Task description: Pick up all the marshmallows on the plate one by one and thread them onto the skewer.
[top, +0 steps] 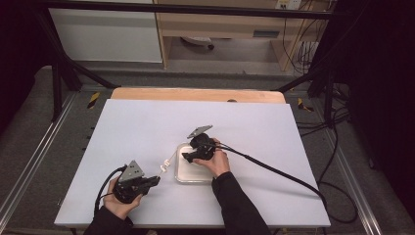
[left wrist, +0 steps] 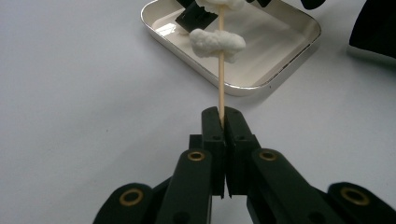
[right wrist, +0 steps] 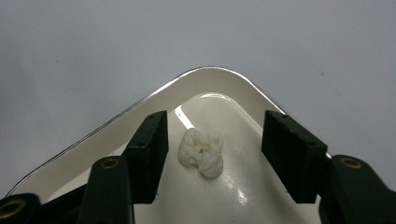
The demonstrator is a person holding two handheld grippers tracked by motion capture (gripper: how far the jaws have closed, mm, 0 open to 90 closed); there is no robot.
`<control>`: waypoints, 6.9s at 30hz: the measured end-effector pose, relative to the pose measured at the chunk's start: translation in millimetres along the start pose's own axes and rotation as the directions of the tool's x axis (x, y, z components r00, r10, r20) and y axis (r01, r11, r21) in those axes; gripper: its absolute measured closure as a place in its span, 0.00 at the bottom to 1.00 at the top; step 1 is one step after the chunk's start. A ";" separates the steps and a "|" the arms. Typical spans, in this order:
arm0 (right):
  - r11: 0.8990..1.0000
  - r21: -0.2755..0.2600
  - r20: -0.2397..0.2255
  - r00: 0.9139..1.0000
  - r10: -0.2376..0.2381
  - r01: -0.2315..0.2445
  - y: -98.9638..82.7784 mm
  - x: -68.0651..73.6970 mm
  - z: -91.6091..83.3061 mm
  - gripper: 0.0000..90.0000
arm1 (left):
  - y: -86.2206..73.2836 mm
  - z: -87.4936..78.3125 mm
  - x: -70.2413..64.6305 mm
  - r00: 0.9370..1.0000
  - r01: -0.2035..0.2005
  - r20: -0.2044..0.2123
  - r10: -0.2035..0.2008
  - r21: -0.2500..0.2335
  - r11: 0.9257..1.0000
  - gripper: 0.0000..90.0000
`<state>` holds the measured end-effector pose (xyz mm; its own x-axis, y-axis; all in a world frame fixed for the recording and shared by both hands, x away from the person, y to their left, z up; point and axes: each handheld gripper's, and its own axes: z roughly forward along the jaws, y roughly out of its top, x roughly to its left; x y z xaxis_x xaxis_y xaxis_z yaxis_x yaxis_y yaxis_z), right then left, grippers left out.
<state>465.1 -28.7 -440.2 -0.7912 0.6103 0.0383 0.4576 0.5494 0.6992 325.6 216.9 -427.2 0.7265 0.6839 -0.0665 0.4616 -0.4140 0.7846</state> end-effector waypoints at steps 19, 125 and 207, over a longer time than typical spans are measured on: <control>0.999 -0.002 -0.002 0.999 -0.032 0.032 -4.8 5.7 3.1 0.75 | 0.0 1.4 -2.2 1.000 -0.007 0.000 0.007 0.003 1.000 0.98; 0.877 -0.338 -0.473 0.868 0.154 -0.340 -20.4 16.4 -93.9 0.85 | 3.3 7.9 -27.1 0.995 -0.085 0.041 0.086 -0.034 0.996 0.99; 0.986 -0.156 -0.010 0.998 0.065 -0.065 -105.0 -12.0 -122.8 0.01 | 10.4 11.6 -22.2 0.999 -0.010 0.036 0.011 -0.018 1.000 0.98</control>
<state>376.7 -163.8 -426.4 -0.7638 0.6392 0.0903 0.4394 0.4124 0.7980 320.2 190.4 -424.8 0.7495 0.6572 -0.0802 0.4446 -0.4098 0.7965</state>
